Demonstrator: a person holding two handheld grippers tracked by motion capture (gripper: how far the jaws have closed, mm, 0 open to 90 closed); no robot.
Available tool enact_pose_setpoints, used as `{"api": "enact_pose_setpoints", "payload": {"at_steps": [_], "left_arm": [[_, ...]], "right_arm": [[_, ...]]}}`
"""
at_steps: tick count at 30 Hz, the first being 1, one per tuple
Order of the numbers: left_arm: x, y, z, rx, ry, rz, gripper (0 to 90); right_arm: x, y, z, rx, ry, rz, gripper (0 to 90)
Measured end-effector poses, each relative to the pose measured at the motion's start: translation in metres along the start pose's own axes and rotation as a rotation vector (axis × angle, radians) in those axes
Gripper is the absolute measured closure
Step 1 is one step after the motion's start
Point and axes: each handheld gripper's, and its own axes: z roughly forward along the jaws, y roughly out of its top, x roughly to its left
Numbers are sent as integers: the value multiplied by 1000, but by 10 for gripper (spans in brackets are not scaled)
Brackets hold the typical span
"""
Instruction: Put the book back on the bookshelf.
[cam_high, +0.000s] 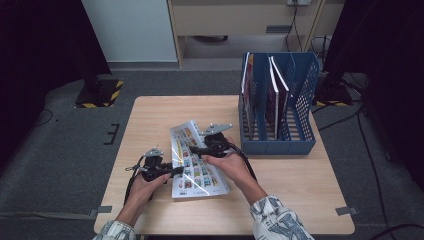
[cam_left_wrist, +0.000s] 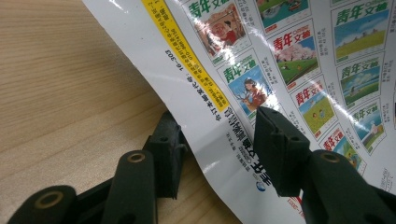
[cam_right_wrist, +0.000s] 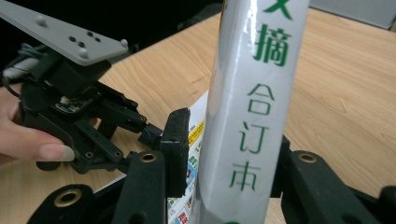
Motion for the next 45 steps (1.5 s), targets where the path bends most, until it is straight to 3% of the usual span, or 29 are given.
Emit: {"api": "enact_pose_setpoints", "payload": {"at_steps": [7, 11, 13, 17, 25, 31, 38, 45], "left_arm": [[-2, 0, -1, 0, 11, 12, 537], [-3, 1, -1, 4, 14, 16, 544], [-3, 1, -1, 5, 13, 14, 549], [-3, 1, -2, 6, 12, 14, 557], [-7, 6, -8, -45, 26, 46, 608], [-11, 11, -18, -117, 48, 69, 684], [-13, 16, -28, -183, 74, 99, 733], [-18, 17, -31, -192, 85, 154, 743]], "right_arm": [[-3, 7, 10, 80, 14, 12, 587], [-5, 6, 16, 121, -11, 2, 597], [-7, 4, 19, 143, -34, 7, 635], [-11, 1, 19, 133, -55, 11, 693], [-14, -8, 5, 23, -77, 5, 712], [-11, -6, -11, -94, -70, -32, 719], [-5, -2, -20, -188, -53, -72, 724], [-6, 1, -30, -191, 19, -69, 708]]}}
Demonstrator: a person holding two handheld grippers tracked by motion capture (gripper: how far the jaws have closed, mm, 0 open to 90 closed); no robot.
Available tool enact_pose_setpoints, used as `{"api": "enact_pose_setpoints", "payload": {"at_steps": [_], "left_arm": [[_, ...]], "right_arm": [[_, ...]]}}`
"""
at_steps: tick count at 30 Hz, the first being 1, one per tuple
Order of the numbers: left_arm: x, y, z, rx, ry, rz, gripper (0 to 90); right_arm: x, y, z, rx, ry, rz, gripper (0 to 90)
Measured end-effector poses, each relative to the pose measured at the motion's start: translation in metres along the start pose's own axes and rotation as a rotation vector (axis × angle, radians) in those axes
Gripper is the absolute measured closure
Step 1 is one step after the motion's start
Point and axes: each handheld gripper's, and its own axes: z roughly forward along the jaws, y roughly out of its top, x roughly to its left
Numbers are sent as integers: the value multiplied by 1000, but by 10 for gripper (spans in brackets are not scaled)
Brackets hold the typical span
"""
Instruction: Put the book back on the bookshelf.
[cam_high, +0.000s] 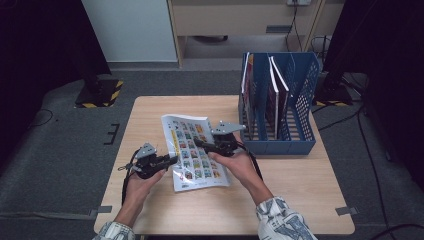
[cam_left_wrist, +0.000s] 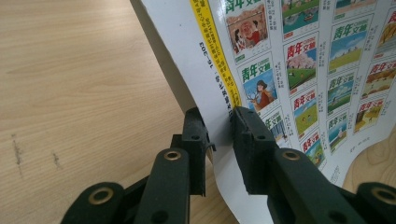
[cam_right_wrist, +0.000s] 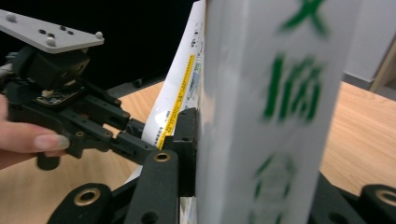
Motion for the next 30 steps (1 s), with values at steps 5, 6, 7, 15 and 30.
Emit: {"api": "enact_pose_setpoints", "payload": {"at_steps": [5, 6, 7, 15, 30], "left_arm": [[-5, 5, -2, -19, 11, 45, 747], [-6, 5, -3, -23, 15, 51, 748], [-6, 7, -5, -29, 23, 64, 750], [-5, 10, -11, -50, 42, 84, 755], [-9, 12, -12, -70, 47, 97, 755]], "right_arm": [[-2, 5, -4, 4, 11, -10, 683], [-2, 6, -5, 3, 14, -12, 680], [-2, 7, -5, -4, 15, -15, 678], [2, 10, -2, -29, 21, -35, 645], [-3, 7, -5, -71, -21, -13, 730]]}}
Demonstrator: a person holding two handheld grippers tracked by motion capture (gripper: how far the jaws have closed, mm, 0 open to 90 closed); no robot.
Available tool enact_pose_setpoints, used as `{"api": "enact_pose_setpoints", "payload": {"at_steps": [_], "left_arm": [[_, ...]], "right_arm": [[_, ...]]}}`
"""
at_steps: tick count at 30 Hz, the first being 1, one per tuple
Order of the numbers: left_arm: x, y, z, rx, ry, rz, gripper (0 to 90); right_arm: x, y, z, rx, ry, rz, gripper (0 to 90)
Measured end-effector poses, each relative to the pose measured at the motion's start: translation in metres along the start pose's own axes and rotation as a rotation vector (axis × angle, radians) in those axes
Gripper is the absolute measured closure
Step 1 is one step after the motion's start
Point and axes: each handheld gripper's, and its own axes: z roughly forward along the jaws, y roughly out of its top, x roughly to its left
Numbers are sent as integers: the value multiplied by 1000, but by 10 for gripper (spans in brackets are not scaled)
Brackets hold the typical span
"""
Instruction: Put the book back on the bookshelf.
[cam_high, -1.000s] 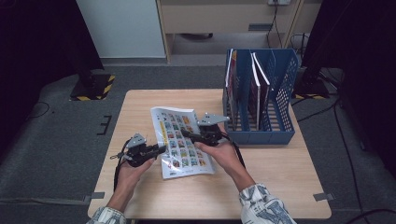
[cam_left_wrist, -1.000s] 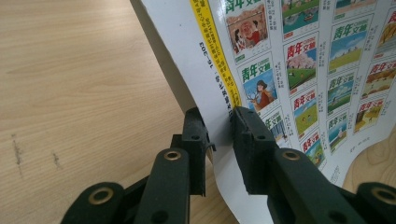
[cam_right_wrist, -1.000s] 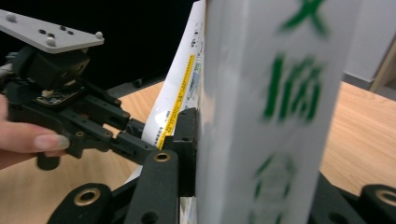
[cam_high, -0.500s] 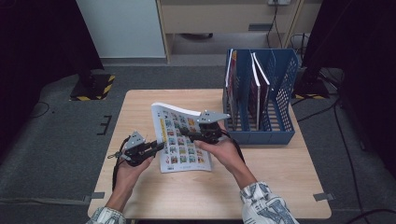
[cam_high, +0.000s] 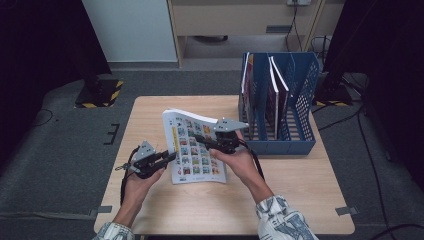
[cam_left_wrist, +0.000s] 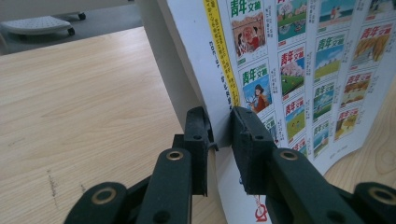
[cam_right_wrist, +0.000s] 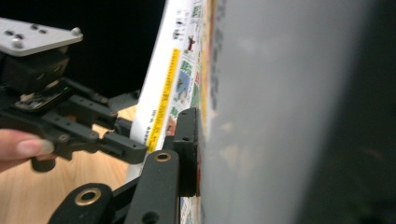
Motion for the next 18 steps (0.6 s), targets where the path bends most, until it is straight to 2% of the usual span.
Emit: {"api": "enact_pose_setpoints", "payload": {"at_steps": [3, 6, 10, 12, 13, 14, 15, 18], "left_arm": [[0, 0, 0, -11, -2, -7, 753], [2, -1, 1, -17, -1, -25, 732], [4, -2, 1, -23, 17, -2, 689], [6, -5, 0, -10, 57, 17, 607], [6, -5, 0, -10, 57, 17, 535], [7, -6, 0, -4, 76, 16, 535], [9, -8, -1, 16, 99, 16, 409], [11, -10, -1, 40, 117, 23, 342]], "right_arm": [[-2, -1, -2, -21, -3, 9, 734], [0, 0, -2, -25, -6, -5, 737], [5, 3, -3, -32, -6, -39, 738], [10, 6, -3, -29, 5, -54, 738], [10, 6, -3, -29, 5, -54, 738], [12, 7, -3, -30, 6, -63, 738], [14, 8, -3, -39, 9, -67, 738], [16, 10, -3, -46, 11, -70, 738]]}}
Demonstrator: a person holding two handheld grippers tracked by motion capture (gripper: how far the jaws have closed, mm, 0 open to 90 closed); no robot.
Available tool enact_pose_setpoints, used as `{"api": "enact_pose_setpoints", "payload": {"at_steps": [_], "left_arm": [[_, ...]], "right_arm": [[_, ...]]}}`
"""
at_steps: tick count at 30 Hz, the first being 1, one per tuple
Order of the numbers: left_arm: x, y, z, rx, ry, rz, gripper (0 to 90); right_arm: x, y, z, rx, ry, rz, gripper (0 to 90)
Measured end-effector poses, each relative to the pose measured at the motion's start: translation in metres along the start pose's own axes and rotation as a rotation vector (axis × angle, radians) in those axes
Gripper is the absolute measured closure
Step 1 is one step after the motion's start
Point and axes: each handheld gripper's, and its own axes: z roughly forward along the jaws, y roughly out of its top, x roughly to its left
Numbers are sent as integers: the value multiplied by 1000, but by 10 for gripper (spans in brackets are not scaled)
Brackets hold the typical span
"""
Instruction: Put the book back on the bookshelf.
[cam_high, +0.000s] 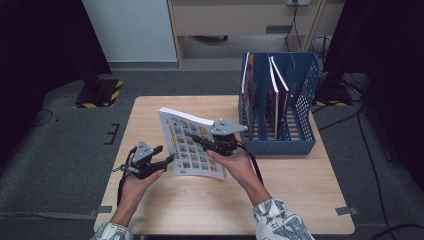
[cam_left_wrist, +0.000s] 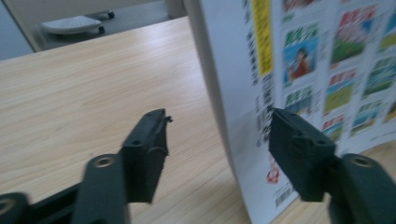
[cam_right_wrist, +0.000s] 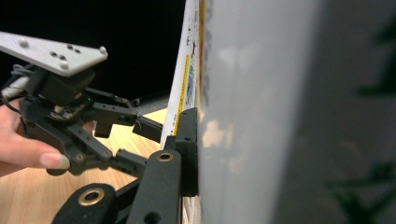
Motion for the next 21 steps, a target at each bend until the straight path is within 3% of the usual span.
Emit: {"api": "enact_pose_setpoints", "payload": {"at_steps": [7, 11, 21], "left_arm": [[10, -14, 10, 132, 37, 3, 118], [10, -17, 13, 163, 46, 25, 90], [13, -26, 18, 223, 60, -4, 67]], "right_arm": [[6, 9, -1, -10, -9, -26, 738], [6, 11, -1, -13, -14, -34, 738], [3, 17, -4, -16, -39, -37, 738]]}}
